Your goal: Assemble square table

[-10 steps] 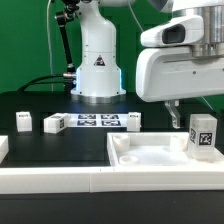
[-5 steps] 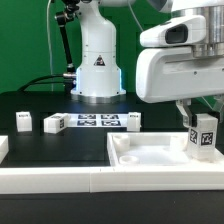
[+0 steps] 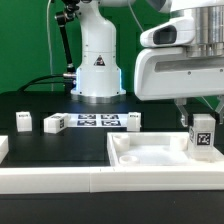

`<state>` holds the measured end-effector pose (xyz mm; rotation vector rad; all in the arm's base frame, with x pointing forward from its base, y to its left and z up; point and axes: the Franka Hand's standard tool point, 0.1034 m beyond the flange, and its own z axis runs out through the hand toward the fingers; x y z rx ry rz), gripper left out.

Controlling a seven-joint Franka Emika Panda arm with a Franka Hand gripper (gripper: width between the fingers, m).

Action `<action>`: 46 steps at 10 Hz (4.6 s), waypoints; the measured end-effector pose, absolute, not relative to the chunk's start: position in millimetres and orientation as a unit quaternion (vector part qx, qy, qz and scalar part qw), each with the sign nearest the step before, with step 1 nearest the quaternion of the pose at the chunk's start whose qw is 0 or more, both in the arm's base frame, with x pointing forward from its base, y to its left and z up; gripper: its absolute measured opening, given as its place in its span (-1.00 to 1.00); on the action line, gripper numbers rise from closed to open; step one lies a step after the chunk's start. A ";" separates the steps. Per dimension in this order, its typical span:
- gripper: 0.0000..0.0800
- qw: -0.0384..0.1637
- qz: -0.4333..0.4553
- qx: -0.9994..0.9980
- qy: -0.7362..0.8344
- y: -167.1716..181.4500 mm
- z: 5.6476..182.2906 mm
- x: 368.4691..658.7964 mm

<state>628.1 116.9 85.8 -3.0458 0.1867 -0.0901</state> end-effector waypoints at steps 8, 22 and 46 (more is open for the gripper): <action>-0.27 0.066 -0.013 -0.907 0.416 113.2 85.1 627.9; 0.39 0.081 0.019 -0.789 0.609 124.7 83.1 624.0; -0.28 0.038 -0.039 -0.997 -0.046 118.6 81.5 624.5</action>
Offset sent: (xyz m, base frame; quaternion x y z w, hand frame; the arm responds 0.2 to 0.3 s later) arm -0.0096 0.0024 -0.0066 0.0315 -0.0108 0.2590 0.9653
